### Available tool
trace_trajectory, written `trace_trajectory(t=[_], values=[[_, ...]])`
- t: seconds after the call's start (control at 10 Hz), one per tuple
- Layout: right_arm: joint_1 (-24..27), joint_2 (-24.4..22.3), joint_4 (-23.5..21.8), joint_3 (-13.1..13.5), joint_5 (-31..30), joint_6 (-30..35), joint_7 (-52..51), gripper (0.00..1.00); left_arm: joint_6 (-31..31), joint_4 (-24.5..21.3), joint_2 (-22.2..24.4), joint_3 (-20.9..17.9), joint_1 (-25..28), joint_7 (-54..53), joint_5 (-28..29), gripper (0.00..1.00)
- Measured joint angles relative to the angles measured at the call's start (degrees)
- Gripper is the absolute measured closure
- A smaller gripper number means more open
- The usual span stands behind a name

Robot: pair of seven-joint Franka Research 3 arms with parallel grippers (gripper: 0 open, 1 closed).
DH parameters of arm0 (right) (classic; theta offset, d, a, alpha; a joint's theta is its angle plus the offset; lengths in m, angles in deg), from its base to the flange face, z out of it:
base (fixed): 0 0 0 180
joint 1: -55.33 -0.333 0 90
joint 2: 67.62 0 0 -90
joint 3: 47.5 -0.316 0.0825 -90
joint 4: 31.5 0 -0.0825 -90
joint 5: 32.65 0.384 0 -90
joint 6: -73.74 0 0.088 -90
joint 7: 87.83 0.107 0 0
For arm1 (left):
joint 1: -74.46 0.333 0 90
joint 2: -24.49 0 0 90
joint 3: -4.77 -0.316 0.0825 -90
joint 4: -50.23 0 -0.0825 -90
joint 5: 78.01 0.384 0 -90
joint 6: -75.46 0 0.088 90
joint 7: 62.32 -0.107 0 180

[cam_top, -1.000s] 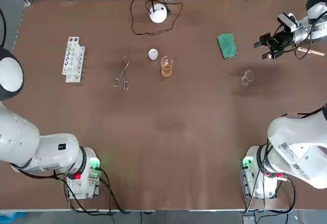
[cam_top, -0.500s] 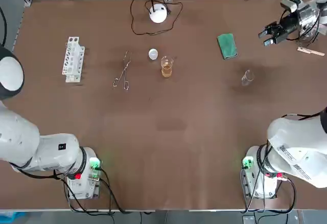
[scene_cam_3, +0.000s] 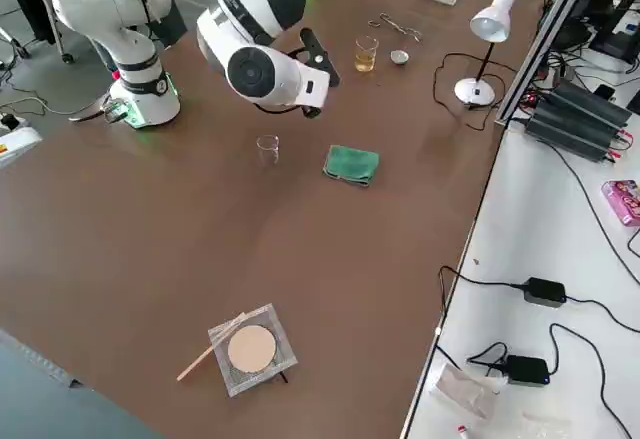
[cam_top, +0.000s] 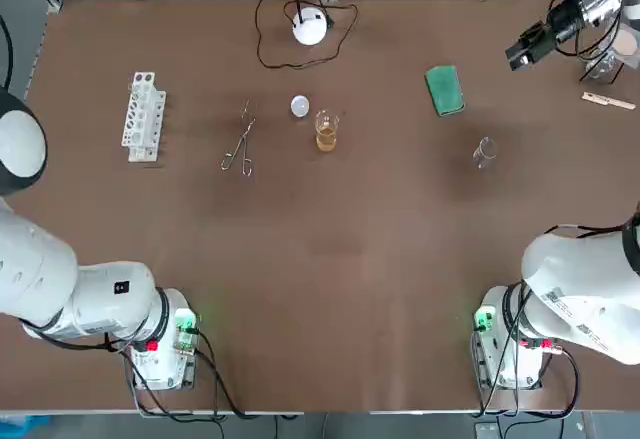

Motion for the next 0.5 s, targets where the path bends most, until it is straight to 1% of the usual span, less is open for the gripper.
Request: trace_trajectory(t=[0.2,0.5], values=[[-1.5,0.0,1.7,0.0,-0.6,-0.8,6.8,0.0,0.0,0.0,0.0,-0.1,0.0,0.0,0.0,0.0],[-5.6,-0.2,5.8,0.0,-3.8,-1.2,19.5,0.0,-0.1,0.0,0.0,-0.2,0.0,0.0,0.0,0.0]])
